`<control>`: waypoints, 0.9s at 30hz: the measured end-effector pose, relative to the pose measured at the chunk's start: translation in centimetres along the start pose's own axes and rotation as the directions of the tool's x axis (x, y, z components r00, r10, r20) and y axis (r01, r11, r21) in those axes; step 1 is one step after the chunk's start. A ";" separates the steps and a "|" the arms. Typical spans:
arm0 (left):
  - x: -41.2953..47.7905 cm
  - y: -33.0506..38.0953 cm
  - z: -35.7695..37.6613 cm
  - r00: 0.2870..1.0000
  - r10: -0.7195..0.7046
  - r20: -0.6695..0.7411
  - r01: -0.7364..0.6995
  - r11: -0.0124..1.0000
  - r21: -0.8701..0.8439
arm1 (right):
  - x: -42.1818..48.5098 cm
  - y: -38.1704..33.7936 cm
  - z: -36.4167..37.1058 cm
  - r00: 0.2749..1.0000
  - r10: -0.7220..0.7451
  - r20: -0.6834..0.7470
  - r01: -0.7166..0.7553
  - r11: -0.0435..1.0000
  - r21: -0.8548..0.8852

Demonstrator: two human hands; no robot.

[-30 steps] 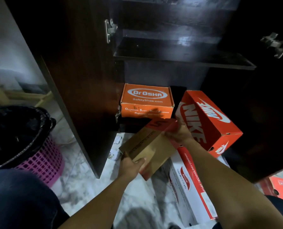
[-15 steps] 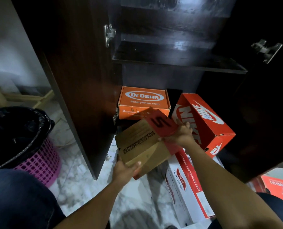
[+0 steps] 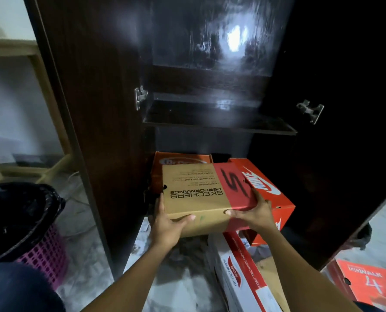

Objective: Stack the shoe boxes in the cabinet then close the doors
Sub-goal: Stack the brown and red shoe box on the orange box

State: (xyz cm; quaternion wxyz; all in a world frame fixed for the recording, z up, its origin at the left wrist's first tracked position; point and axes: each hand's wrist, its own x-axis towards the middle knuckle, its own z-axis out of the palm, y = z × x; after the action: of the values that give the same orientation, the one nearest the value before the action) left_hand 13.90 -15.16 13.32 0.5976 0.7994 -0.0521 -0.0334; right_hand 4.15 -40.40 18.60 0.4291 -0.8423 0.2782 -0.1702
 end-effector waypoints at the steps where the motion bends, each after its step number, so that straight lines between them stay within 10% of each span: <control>1: 1.0 0.8 -0.1 1.000 0.026 0.010 -0.027 0.999 0.020 | 0.2 0.1 0.1 1.000 0.017 -0.015 -0.016 0.999 0.035; 9: 10.8 4.4 -1.7 0.990 0.131 -0.052 -0.120 0.978 0.172 | 10.9 5.3 8.0 0.998 0.039 -0.048 -0.023 0.956 0.294; 27: 24.6 -1.5 4.4 0.926 0.153 -0.346 -0.112 0.984 0.137 | 19.6 0.9 17.7 0.968 -0.041 -0.248 0.106 0.961 0.257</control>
State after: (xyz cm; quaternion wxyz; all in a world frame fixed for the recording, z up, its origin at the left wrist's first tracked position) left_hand 37.91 -21.94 10.83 0.5510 0.8199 0.0009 0.1552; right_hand 28.57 -41.78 8.67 0.4957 -0.7595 0.2707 -0.3229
